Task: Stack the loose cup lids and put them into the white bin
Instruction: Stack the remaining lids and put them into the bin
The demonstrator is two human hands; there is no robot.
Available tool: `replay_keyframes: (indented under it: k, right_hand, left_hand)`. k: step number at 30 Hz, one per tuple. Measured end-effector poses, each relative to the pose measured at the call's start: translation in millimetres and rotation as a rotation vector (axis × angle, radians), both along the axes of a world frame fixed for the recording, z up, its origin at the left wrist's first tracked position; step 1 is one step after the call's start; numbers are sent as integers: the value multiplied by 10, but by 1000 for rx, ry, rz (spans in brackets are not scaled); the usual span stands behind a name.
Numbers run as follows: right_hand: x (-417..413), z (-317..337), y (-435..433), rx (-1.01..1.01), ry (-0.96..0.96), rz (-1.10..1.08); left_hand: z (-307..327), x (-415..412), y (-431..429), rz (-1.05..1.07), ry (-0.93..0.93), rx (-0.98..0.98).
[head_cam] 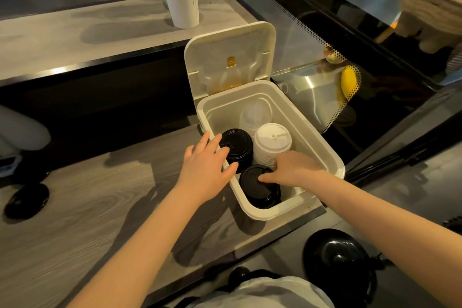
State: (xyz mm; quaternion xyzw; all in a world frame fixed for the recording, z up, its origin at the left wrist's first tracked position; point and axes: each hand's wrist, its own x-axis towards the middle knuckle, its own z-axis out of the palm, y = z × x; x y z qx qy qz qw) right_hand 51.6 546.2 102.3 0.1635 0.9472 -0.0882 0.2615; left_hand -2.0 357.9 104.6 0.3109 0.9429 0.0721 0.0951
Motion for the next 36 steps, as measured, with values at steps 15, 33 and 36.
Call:
replay_keyframes:
  k: [15, 33, 36]
  right_hand:
    - [-421, 673, -880, -95, 470, 348]
    - [-1285, 141, -4065, -231, 271, 605]
    - [-1397, -43, -4493, -247, 214, 604]
  left_hand:
    - [324, -302, -1058, 206, -67, -157]
    - [-251, -522, -4242, 579, -182, -87]
    - [-377, -543, -4743, 629, -196, -116]
